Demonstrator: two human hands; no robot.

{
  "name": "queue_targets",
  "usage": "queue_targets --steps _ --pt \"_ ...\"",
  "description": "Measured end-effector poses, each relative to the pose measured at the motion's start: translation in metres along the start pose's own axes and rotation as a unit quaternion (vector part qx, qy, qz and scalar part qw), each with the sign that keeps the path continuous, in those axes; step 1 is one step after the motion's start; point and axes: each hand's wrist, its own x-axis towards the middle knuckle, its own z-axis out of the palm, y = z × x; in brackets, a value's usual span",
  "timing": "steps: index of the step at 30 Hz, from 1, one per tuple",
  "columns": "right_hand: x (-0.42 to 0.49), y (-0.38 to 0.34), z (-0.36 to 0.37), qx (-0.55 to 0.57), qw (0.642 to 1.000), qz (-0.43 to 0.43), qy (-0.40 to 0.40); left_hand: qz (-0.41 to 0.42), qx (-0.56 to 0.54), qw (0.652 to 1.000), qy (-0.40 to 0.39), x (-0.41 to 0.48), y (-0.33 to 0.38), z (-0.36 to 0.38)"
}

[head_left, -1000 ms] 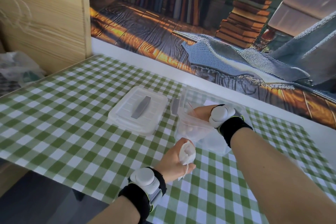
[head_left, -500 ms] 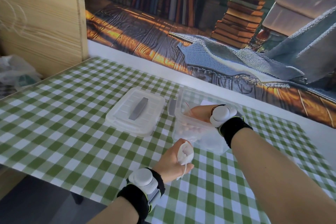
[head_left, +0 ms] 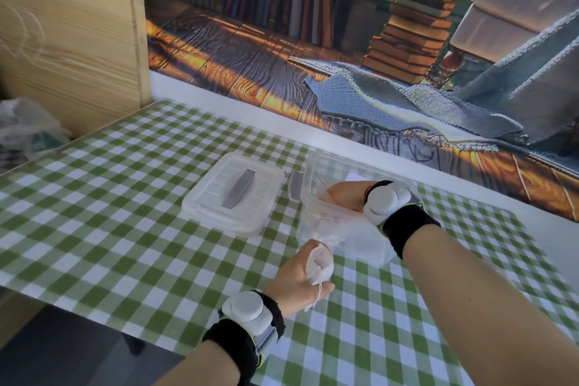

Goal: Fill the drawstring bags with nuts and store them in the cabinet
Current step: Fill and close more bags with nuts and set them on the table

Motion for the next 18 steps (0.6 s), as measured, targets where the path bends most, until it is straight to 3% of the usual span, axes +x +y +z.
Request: queue_targets --steps 4,9,12,14,18 --pt "-0.006 -0.007 -0.001 -0.138 0.987 0.027 0.072 -0.005 0.008 1.0 -0.002 0.0 -0.001 0.001" --pt "-0.027 -0.011 0.004 -0.141 0.964 -0.009 0.227 -0.002 0.01 1.0 -0.008 -0.001 0.002 0.0" --pt "-0.049 -0.006 0.015 -0.04 0.923 -0.068 0.377 -0.012 0.003 1.0 -0.013 0.0 0.002 0.0" --pt "-0.064 -0.004 0.031 0.074 0.89 -0.137 0.429 -0.012 -0.011 1.0 -0.011 -0.001 0.002 0.0" --pt "-0.082 0.008 0.074 0.291 0.872 -0.205 0.337 -0.013 -0.014 1.0 0.001 -0.001 0.003 0.001"
